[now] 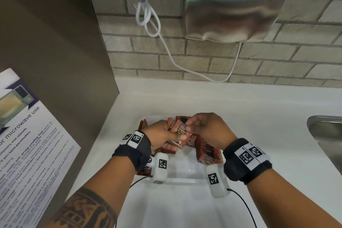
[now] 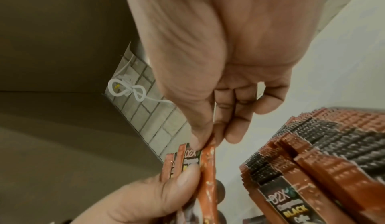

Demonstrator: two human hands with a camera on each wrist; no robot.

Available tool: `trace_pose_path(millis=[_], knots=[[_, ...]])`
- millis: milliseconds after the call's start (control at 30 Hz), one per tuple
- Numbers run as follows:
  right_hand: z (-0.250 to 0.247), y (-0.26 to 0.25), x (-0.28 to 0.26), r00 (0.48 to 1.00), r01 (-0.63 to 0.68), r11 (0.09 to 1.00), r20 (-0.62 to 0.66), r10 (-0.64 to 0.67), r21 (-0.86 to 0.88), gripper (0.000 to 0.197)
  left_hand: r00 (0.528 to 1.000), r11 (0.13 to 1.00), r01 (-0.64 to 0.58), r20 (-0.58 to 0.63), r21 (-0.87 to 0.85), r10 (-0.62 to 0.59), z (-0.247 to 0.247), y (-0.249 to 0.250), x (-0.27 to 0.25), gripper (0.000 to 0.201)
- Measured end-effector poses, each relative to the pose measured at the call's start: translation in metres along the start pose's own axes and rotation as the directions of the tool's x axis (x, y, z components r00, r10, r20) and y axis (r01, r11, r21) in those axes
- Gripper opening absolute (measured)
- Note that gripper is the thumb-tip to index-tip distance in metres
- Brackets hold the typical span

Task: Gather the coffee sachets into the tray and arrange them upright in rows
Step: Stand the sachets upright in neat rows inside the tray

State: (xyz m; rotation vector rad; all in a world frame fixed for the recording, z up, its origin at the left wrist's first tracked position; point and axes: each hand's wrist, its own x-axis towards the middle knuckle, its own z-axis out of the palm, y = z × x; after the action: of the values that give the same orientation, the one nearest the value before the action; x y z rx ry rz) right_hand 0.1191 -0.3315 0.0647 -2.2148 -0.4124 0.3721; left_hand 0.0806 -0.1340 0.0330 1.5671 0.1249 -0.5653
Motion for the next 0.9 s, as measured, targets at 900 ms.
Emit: trace_pose_path(millis=[900], knots=[[0.025,0.011,0.022,0.987,-0.154,0.815,-0.042,0.157,-0.559,0.018,0.933,0.512,0.237,-0.047,0.826,-0.356,0.031,-0.002,0.032,0.028]])
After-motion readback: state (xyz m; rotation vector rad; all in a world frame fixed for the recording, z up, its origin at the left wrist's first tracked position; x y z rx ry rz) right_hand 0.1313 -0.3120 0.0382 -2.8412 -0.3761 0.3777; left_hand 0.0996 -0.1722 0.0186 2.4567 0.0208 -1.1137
